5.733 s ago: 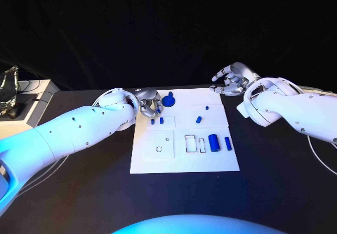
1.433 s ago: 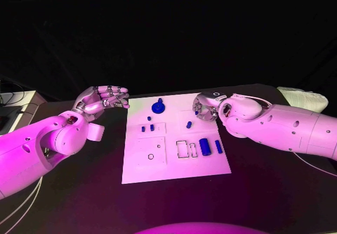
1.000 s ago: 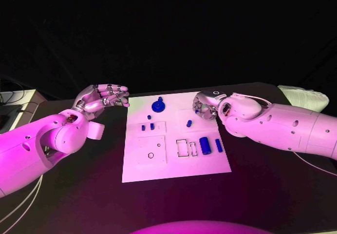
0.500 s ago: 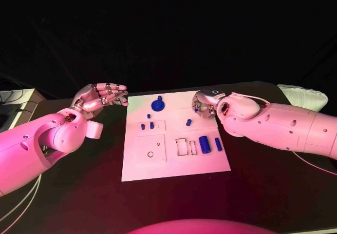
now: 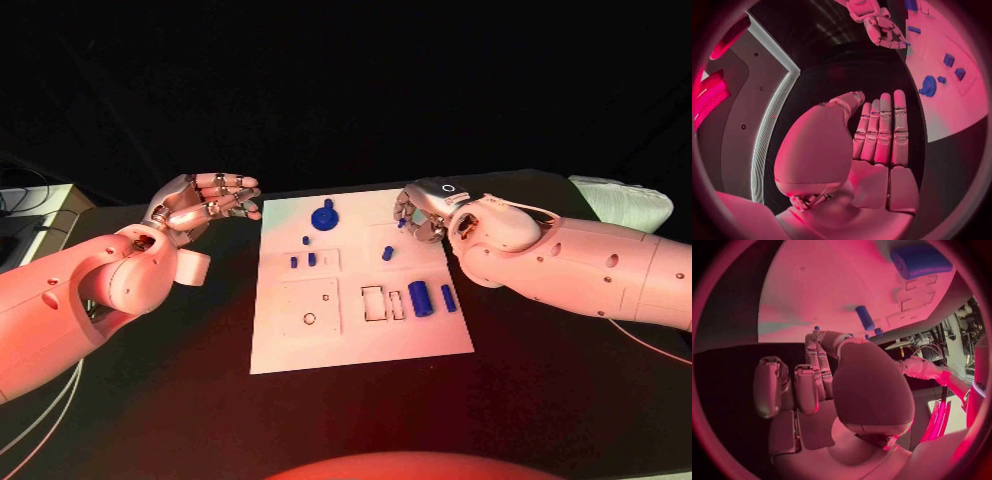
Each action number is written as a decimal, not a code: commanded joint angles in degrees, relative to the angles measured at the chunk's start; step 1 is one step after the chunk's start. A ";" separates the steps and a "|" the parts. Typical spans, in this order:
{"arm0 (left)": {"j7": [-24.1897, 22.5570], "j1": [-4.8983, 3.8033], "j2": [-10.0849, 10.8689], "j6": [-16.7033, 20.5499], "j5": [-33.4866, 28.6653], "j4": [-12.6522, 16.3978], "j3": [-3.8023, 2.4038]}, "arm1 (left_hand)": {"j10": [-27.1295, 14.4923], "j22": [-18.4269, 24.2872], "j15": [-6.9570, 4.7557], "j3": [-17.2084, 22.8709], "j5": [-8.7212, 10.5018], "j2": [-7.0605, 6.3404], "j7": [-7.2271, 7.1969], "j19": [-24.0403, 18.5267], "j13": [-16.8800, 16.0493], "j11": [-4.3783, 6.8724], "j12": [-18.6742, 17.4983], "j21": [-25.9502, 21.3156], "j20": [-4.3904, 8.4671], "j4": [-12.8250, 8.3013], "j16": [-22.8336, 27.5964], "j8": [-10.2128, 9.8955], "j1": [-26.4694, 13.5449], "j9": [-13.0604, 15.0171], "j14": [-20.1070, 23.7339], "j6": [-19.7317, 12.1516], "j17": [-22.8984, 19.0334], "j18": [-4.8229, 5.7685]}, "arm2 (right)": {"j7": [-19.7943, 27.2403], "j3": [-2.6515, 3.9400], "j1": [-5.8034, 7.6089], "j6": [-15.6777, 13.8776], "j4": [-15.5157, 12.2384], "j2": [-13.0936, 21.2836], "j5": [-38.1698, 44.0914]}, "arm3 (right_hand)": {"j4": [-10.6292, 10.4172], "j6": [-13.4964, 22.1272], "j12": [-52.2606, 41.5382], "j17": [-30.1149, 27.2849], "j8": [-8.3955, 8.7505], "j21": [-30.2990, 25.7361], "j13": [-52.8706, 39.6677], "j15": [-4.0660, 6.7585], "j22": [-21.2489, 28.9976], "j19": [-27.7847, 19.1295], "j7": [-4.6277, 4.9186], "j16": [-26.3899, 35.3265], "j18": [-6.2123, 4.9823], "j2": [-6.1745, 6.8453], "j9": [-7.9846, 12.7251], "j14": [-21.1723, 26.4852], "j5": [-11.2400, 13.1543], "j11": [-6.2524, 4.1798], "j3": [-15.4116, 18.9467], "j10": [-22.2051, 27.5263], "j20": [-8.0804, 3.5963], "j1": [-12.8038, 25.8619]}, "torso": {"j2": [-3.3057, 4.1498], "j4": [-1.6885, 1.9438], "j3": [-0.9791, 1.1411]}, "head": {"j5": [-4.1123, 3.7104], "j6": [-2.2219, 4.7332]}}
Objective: Assemble the parts on the task board
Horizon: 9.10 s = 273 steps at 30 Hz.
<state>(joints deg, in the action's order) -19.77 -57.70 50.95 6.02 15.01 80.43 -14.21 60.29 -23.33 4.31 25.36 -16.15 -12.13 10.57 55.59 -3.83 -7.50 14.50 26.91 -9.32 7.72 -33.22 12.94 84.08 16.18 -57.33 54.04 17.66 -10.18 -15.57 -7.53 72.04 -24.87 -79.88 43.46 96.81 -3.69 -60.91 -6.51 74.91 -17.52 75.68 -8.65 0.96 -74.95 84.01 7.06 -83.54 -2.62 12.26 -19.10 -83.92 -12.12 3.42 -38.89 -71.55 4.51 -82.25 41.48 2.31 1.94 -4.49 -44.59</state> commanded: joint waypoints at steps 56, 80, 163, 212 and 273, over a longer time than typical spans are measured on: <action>0.49 0.04 -2.84 -0.62 0.34 -1.94 -0.03 | -1.04 -0.35 0.27 -0.21 -0.27 0.04 0.35 -0.51 0.04 -0.50 -1.08 0.47 -0.09 -0.68 0.88 -0.44 0.39 -0.28 -0.51 -0.26 0.42 0.18 | -4.50 -1.62 -6.07 4.12 -14.20 -6.69 7.79 | 0.47 -0.43 0.52 2.10 -0.42 0.21 0.09 0.40 -6.57 1.77 -0.02 0.17 -0.38 -0.25 -0.25 -3.29 -0.23 -0.19 -0.82 -0.78 -0.24 0.86 | -0.01 -0.19 -0.15 | 8.16 -3.06; 0.89 0.03 -2.45 -0.97 0.41 -1.76 -0.03 | -1.10 -0.37 0.30 -0.26 -0.27 0.05 0.37 -0.60 0.02 -0.53 -1.16 0.45 -0.12 -0.69 1.01 -0.48 0.33 -0.31 -0.48 -0.28 0.47 0.19 | -6.13 -1.62 -6.80 3.39 -13.52 -7.88 9.72 | 0.61 -0.38 0.62 2.16 -0.39 0.26 0.12 0.39 -6.61 1.79 0.01 0.15 -0.36 -0.27 -0.30 -3.30 -0.27 -0.17 -0.94 -0.82 -0.25 0.94 | -0.09 -0.16 -0.17 | 8.35 -3.86; 1.16 0.87 -1.74 -2.30 0.59 -2.17 -0.01 | -0.97 -0.48 0.39 -0.33 -0.26 0.47 0.41 -1.04 -0.15 -0.54 -1.35 0.36 -0.25 -0.78 1.80 -0.55 0.20 -0.42 -0.41 -0.24 0.88 0.18 | 6.14 1.87 -0.59 5.81 -8.88 3.71 -7.31 | -1.02 8.17 -0.67 -3.90 6.72 -7.01 4.47 -0.87 -2.57 0.66 1.00 3.30 -1.56 4.44 1.81 -2.29 -0.44 1.44 9.14 7.75 0.92 5.77 | -0.44 -0.17 -0.20 | 6.40 -1.69; 1.63 1.45 -0.97 -2.45 0.59 -2.14 -0.01 | -0.89 -0.55 0.42 -0.37 -0.27 0.57 0.51 -1.12 -0.18 -0.60 -1.40 0.39 -0.29 -0.86 2.06 -0.61 0.19 -0.47 -0.46 -0.25 1.07 0.16 | 4.55 1.26 -0.53 13.05 -5.61 0.43 -1.16 | -2.70 -0.66 -0.98 -4.35 3.93 -4.66 3.78 0.35 -4.66 1.64 -0.07 2.52 -1.05 0.46 0.99 -2.36 1.60 -0.14 5.40 0.52 -0.38 -1.23 | -0.37 -0.27 -0.22 | 6.47 -2.61; 2.08 1.49 -2.85 -2.55 0.34 -2.82 -0.01 | -1.00 -0.49 0.57 -0.44 -0.28 0.79 0.57 -1.39 -0.18 -0.69 -1.58 0.17 -0.45 -0.60 2.50 -0.61 -0.24 -0.52 -0.32 -0.17 1.31 0.18 | 0.53 -0.32 -2.73 8.35 -18.88 -7.72 4.75 | 3.06 -2.71 -1.05 -4.52 2.44 -2.06 1.55 0.93 -6.61 2.03 -0.31 2.47 -0.60 -0.09 0.01 -2.32 3.70 -0.70 -0.38 -3.31 -0.91 -1.79 | -0.51 -0.50 -0.44 | 9.17 -3.65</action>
<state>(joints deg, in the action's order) -17.39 -56.19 48.16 4.22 15.51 77.45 -14.18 59.38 -23.80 4.52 25.15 -16.15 -11.69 10.76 54.66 -3.93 -7.99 13.29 27.11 -9.84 7.19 -30.92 12.49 84.06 15.74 -57.53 53.85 18.92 -10.19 -14.92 -7.82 69.42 -17.49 -98.81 35.87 100.56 -0.62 -63.39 -6.68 70.41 -14.84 73.90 -4.09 1.56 -74.93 84.00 6.83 -80.98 -3.89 13.64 -19.03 -84.13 -8.23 5.19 -38.80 -70.38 3.90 -83.04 40.94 1.98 1.48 4.47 -48.09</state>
